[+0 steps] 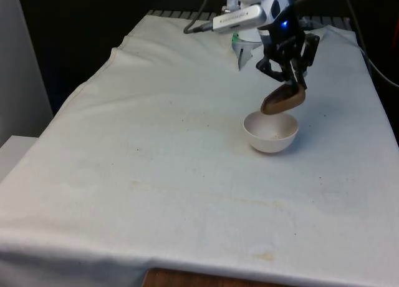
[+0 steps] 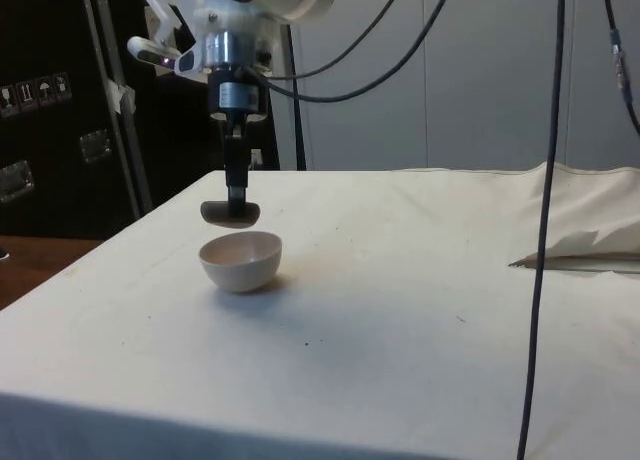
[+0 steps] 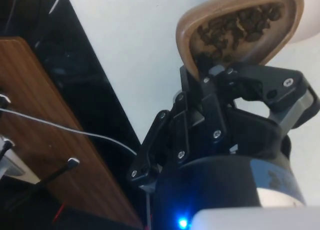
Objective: Pour the coffee beans from the cup into the bowl.
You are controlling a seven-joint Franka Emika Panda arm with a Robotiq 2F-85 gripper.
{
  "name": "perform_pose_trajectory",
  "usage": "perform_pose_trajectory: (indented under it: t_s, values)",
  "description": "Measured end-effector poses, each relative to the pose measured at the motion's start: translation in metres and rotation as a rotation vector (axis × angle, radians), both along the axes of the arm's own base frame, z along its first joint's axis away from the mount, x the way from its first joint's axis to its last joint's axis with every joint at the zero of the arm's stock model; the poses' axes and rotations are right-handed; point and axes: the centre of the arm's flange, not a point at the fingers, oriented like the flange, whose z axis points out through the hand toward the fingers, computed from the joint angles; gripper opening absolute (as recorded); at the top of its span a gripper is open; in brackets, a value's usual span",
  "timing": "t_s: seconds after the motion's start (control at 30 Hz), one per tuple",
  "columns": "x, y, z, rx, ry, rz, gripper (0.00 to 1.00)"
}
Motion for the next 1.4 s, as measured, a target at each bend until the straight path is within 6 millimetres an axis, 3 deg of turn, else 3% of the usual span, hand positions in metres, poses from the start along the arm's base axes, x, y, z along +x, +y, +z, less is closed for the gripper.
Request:
perform_pose_trajectory:
  t_s: [1.4]
  values:
    - [0.003, -0.020, 0.005, 0.300, 0.040, -0.077, 0.01]
